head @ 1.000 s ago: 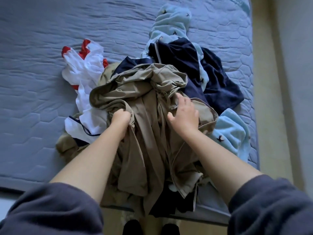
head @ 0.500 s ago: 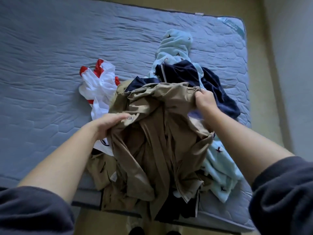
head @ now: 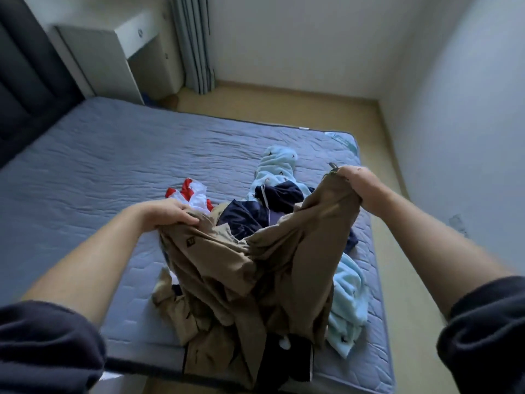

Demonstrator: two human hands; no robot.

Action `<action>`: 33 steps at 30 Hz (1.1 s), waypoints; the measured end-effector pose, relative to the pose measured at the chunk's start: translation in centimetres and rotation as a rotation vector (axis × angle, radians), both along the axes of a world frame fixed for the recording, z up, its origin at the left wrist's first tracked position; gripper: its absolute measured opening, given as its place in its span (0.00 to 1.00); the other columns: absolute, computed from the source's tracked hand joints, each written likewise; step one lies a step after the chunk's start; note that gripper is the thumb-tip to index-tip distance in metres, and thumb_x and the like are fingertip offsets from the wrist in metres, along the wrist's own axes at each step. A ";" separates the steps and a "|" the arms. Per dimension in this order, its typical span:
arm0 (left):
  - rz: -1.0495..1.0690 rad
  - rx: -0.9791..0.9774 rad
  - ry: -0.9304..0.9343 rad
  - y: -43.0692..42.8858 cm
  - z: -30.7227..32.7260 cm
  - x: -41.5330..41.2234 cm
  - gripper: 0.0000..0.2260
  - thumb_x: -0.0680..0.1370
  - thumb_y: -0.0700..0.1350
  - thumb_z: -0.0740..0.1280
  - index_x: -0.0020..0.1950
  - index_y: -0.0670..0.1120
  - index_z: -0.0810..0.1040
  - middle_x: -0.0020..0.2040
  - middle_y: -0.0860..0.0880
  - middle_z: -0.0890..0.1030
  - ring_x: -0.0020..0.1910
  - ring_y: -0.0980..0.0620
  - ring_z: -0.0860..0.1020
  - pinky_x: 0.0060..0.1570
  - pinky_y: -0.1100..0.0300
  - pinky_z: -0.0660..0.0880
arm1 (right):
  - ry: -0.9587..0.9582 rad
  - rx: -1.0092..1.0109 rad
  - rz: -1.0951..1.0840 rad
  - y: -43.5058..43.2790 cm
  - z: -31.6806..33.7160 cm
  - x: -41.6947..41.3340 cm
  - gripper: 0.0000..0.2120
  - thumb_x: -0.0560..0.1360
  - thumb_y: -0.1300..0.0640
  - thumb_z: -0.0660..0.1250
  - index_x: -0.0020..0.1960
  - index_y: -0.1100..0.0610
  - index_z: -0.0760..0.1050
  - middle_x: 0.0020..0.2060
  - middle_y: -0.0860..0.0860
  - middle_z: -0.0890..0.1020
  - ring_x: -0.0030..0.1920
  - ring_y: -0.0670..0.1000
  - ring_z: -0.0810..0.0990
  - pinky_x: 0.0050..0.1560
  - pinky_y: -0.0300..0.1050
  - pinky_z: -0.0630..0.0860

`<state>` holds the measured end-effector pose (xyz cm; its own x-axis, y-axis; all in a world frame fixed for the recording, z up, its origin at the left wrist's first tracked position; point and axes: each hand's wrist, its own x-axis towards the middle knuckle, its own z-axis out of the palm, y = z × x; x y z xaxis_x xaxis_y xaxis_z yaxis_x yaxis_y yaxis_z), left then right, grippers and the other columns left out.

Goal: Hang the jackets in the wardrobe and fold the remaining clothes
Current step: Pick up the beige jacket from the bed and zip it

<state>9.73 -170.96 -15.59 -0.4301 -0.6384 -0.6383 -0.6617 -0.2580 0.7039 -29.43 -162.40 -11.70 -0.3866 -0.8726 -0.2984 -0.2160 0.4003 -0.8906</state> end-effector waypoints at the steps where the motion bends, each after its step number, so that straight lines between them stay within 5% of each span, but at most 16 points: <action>1: 0.045 -0.045 0.016 0.3 1.5 0.4 0.06 0.79 0.37 0.64 0.48 0.43 0.80 0.43 0.46 0.82 0.38 0.54 0.81 0.38 0.64 0.75 | 0.015 -0.013 0.010 0.7 1.7 -0.2 0.11 0.76 0.58 0.61 0.35 0.52 0.70 0.34 0.56 0.73 0.35 0.53 0.70 0.37 0.46 0.66; 5: 0.328 0.000 0.342 1.9 6.7 1.8 0.10 0.79 0.35 0.53 0.48 0.40 0.74 0.42 0.42 0.74 0.39 0.47 0.72 0.40 0.57 0.68 | 0.065 -0.094 -0.024 3.5 7.5 -1.3 0.13 0.77 0.61 0.57 0.34 0.53 0.67 0.32 0.54 0.69 0.33 0.51 0.67 0.33 0.43 0.62; 9: 0.305 -0.173 0.306 4.0 10.0 2.1 0.10 0.79 0.39 0.57 0.41 0.44 0.76 0.38 0.44 0.76 0.33 0.52 0.76 0.32 0.62 0.73 | 0.144 -0.134 -0.009 6.0 10.8 -2.5 0.12 0.79 0.62 0.55 0.39 0.57 0.71 0.34 0.55 0.69 0.34 0.52 0.67 0.34 0.44 0.62; 12: -0.004 -0.328 0.010 4.5 12.2 2.3 0.05 0.74 0.49 0.71 0.44 0.48 0.81 0.41 0.49 0.82 0.38 0.55 0.80 0.36 0.61 0.76 | 0.136 -0.166 -0.052 7.0 12.3 -2.2 0.10 0.77 0.63 0.55 0.39 0.58 0.71 0.35 0.56 0.70 0.35 0.54 0.68 0.32 0.41 0.66; 14: -0.277 -0.439 -0.354 4.5 13.2 2.4 0.13 0.67 0.55 0.77 0.48 0.53 0.82 0.45 0.55 0.82 0.46 0.56 0.79 0.47 0.59 0.78 | 0.070 -0.164 -0.082 7.6 13.0 -1.7 0.13 0.77 0.60 0.56 0.33 0.56 0.68 0.30 0.54 0.70 0.28 0.50 0.70 0.24 0.36 0.65; 18: -0.588 -0.556 -0.863 5.8 14.3 1.2 0.11 0.67 0.57 0.75 0.41 0.52 0.81 0.36 0.57 0.79 0.38 0.56 0.77 0.37 0.65 0.73 | 0.311 -0.040 0.208 8.7 14.4 -1.7 0.12 0.75 0.49 0.67 0.34 0.52 0.77 0.30 0.46 0.78 0.30 0.46 0.76 0.30 0.37 0.70; 20: -0.514 -0.500 -0.688 6.2 14.9 1.0 0.08 0.73 0.51 0.72 0.49 0.49 0.82 0.38 0.55 0.80 0.36 0.58 0.77 0.35 0.69 0.73 | 0.581 0.096 0.386 9.2 14.8 -2.1 0.11 0.72 0.49 0.72 0.36 0.53 0.75 0.30 0.45 0.76 0.34 0.46 0.75 0.32 0.39 0.70; 24: -0.082 -0.246 0.089 6.2 16.1 0.5 0.09 0.80 0.44 0.63 0.58 0.43 0.78 0.50 0.44 0.82 0.43 0.51 0.80 0.39 0.62 0.77 | 1.030 0.238 0.437 9.3 14.8 -2.0 0.10 0.72 0.53 0.68 0.37 0.52 0.69 0.41 0.50 0.74 0.44 0.52 0.73 0.39 0.43 0.69; 29: 0.137 -0.274 0.680 7.4 20.5 -2.8 0.10 0.80 0.38 0.61 0.49 0.45 0.81 0.44 0.45 0.84 0.40 0.52 0.83 0.39 0.63 0.79 | 1.071 0.264 0.484 7.8 15.0 0.9 0.07 0.76 0.58 0.63 0.51 0.56 0.79 0.49 0.53 0.80 0.49 0.53 0.78 0.48 0.44 0.75; 31: 0.128 -0.301 0.778 8.0 22.7 -4.0 0.10 0.79 0.38 0.61 0.50 0.45 0.82 0.43 0.46 0.84 0.40 0.53 0.82 0.40 0.64 0.79 | 0.888 0.199 0.477 7.0 15.6 2.9 0.09 0.77 0.59 0.62 0.54 0.59 0.79 0.45 0.54 0.83 0.42 0.52 0.81 0.42 0.44 0.78; 33: 0.079 -0.325 0.799 8.6 24.2 -5.0 0.10 0.79 0.38 0.62 0.49 0.46 0.83 0.43 0.46 0.84 0.40 0.53 0.82 0.41 0.64 0.79 | 0.510 0.147 0.502 6.5 16.7 5.1 0.10 0.79 0.56 0.62 0.57 0.60 0.76 0.38 0.53 0.83 0.36 0.50 0.81 0.35 0.40 0.77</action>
<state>4.75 -162.36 8.61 -0.6186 -0.7837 0.0559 0.0741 0.0126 0.9972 -24.38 -155.91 5.00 -0.0730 -0.9460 -0.3160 -0.7788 0.2520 -0.5744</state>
